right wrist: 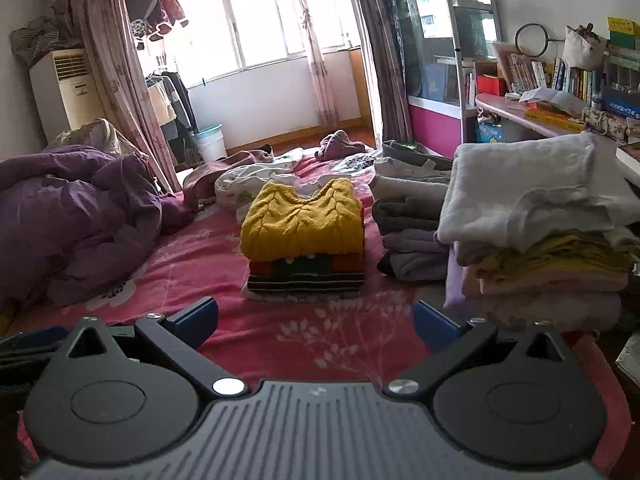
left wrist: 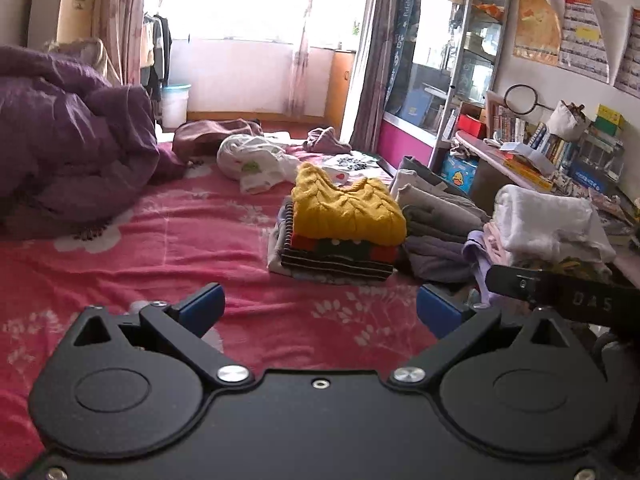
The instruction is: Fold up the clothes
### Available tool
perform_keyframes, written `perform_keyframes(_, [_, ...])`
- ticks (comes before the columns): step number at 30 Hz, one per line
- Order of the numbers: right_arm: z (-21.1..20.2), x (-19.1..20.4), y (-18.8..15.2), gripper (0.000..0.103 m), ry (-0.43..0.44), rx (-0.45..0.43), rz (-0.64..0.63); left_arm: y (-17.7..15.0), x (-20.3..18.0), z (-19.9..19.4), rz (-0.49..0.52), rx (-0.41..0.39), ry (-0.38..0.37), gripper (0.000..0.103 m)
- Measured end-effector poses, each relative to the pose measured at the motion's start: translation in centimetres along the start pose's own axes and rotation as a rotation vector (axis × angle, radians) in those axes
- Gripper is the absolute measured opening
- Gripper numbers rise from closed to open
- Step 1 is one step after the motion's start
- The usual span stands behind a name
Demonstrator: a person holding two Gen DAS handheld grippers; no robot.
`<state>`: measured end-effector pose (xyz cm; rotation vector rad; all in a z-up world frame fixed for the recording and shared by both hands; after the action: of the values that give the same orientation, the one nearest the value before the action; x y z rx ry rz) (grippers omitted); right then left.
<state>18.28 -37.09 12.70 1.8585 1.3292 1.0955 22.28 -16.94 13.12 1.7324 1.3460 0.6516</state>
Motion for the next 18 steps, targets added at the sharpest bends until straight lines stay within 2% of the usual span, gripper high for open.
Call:
perform_keyframes(7, [-2.8,0.8,-1.0,0.103,0.005,0.0,-0.014,-0.8,-0.1,-3.5,0.022,-0.017,0.008,0.103])
perform_keyframes(14, [-5.2,1.3,-2.7,0.103,0.013,0.008,-0.013,-2.8,-0.7,-5.9,0.104,-0.032,0.097,0.103])
perform_keyframes(18, [-6.7,1.5,-4.5,0.103,0.023,0.022,-0.017,-4.5,-1.1,-6.9,0.095,-0.017,0.102,0.103])
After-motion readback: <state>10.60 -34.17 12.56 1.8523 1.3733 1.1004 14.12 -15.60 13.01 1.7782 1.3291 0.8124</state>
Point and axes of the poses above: each gripper's, at about its wrist camera, not at the fingertips, and z roughly the way its jaws point, x to its left, y to its top, the point moved 8 cm from there along z, roughly the way its jaws point, and after that the axes turned 7 degrees about y, right-handed, at the moved point
